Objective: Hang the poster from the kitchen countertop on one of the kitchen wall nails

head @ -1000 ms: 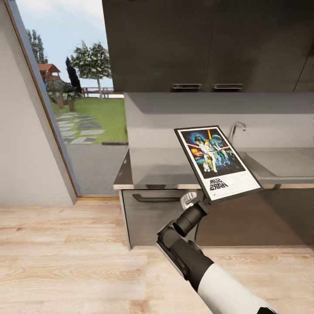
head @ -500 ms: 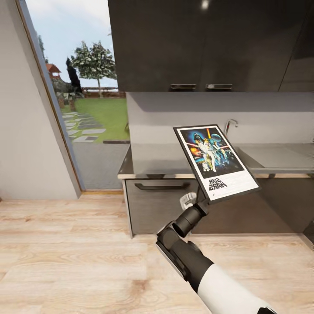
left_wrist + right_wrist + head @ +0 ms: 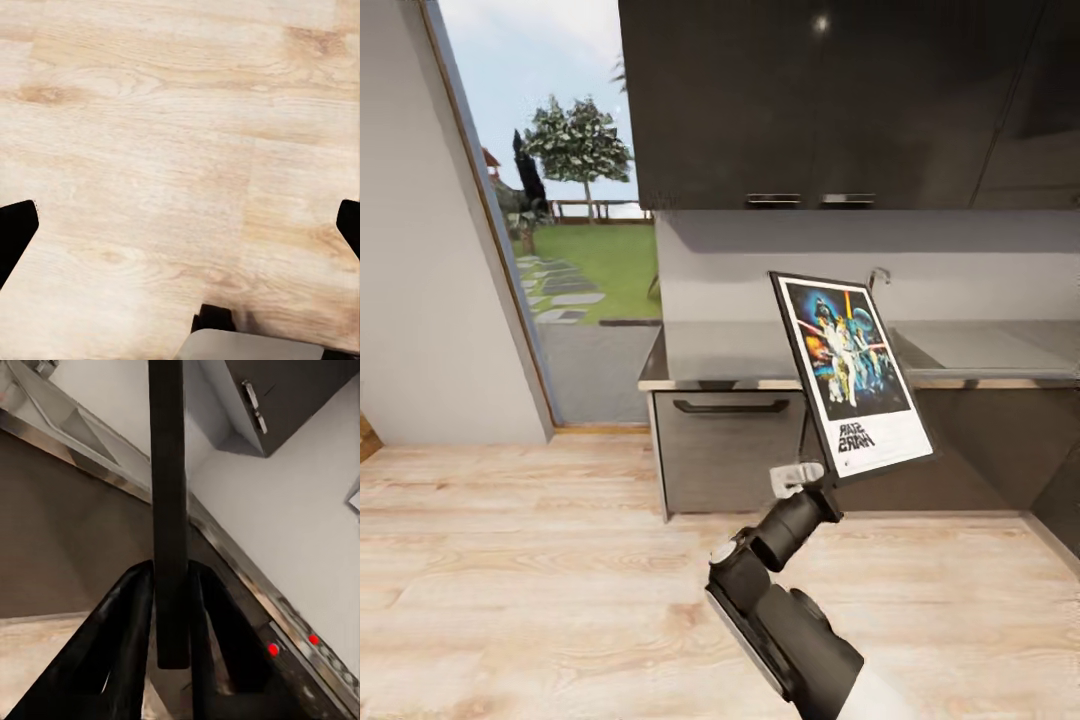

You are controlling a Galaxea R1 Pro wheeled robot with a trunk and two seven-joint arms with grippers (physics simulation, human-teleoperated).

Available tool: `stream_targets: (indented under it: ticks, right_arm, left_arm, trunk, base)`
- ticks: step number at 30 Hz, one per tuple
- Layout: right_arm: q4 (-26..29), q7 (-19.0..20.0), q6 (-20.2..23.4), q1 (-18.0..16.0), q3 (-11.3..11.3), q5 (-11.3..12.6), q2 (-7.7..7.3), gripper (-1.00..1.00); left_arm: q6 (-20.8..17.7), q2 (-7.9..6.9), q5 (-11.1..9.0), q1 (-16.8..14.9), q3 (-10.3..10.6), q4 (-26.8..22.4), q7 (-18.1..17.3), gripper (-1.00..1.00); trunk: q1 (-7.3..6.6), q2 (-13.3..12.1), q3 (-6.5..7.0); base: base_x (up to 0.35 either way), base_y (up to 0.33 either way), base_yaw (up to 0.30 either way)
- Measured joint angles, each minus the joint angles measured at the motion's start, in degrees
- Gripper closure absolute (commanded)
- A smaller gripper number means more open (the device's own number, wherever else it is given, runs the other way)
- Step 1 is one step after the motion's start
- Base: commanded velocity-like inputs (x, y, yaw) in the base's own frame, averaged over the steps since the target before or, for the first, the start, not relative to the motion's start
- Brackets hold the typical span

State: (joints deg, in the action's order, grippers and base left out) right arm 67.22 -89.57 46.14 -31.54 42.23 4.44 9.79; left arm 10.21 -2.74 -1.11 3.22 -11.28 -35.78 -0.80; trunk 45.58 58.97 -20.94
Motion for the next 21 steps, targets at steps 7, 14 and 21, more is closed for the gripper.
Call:
stream_targets:
  ticks: [7, 14, 21]
  right_arm:
    - [11.4, 0.0, -5.6, 5.5, 13.2, 0.1, -0.80, 1.00]
    - [16.9, 0.0, -10.1, 8.8, 22.4, 0.1, -2.14, 1.00]
    - [19.5, 0.0, -17.8, 9.9, 34.5, 0.1, -4.86, 1.00]
  left_arm:
    - [0.0, 0.00, 0.0, 0.0, 0.0, 0.0, 0.0, -1.00]
    - [0.0, 0.00, 0.0, 0.0, 0.0, 0.1, 0.0, -1.00]
    - [0.0, 0.00, 0.0, 0.0, 0.0, 0.1, 0.0, -1.00]
  trunk:
    - [-0.03, 0.0, 0.00]
    - [-0.04, 0.0, -0.01]
    - [-0.03, 0.0, 0.00]
  base:
    - [-0.105, 0.000, 0.000]
    - [-0.013, 0.000, 0.000]
    - [-0.023, 0.000, 0.000]
